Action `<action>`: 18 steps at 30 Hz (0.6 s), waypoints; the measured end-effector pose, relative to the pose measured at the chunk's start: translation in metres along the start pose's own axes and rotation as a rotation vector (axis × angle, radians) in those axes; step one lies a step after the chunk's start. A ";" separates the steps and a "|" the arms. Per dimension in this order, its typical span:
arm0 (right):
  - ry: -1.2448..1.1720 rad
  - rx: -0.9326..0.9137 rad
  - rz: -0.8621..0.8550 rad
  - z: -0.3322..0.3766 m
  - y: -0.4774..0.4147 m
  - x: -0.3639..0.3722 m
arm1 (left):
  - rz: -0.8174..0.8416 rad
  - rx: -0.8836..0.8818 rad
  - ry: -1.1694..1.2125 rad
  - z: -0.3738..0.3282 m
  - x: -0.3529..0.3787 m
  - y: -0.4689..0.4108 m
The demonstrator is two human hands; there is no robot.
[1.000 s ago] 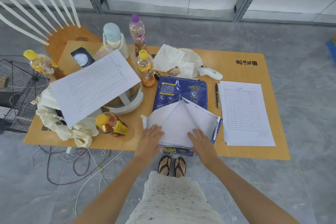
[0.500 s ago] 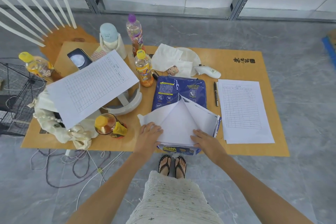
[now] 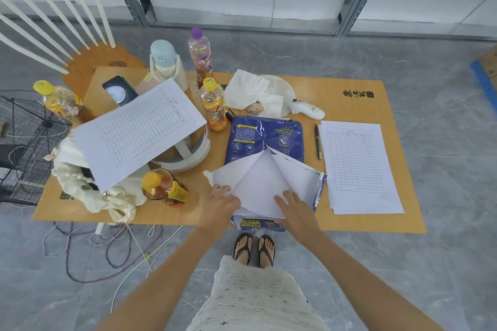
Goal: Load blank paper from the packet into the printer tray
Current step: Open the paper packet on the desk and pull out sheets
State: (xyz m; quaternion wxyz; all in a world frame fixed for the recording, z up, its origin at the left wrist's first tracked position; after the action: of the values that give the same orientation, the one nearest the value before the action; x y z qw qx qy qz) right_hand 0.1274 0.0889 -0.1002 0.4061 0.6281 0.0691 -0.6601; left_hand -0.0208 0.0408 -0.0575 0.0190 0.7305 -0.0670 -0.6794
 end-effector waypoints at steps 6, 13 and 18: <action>0.074 0.019 -0.014 0.002 0.003 0.002 | 0.016 -0.060 0.046 0.006 0.000 0.003; 0.171 0.076 -0.032 0.003 -0.001 -0.005 | 0.058 -0.030 -0.025 0.002 0.004 0.004; 0.125 -0.024 0.051 -0.002 -0.006 0.007 | 0.146 -0.045 -0.073 -0.003 0.018 0.002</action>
State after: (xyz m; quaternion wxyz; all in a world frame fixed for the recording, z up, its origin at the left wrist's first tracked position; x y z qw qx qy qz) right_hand 0.1260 0.0914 -0.1097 0.4251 0.6648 0.0862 -0.6081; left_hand -0.0171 0.0366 -0.0748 0.0823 0.6977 -0.1055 -0.7038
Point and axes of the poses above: each hand's wrist, its own y-axis away from the middle knuckle, its own x-axis out of the palm, z = x × y, the point moved 10 cm from there along -y, towards the middle knuckle, and after that the axes turned 4 degrees about -y, right-handed, at the moved point
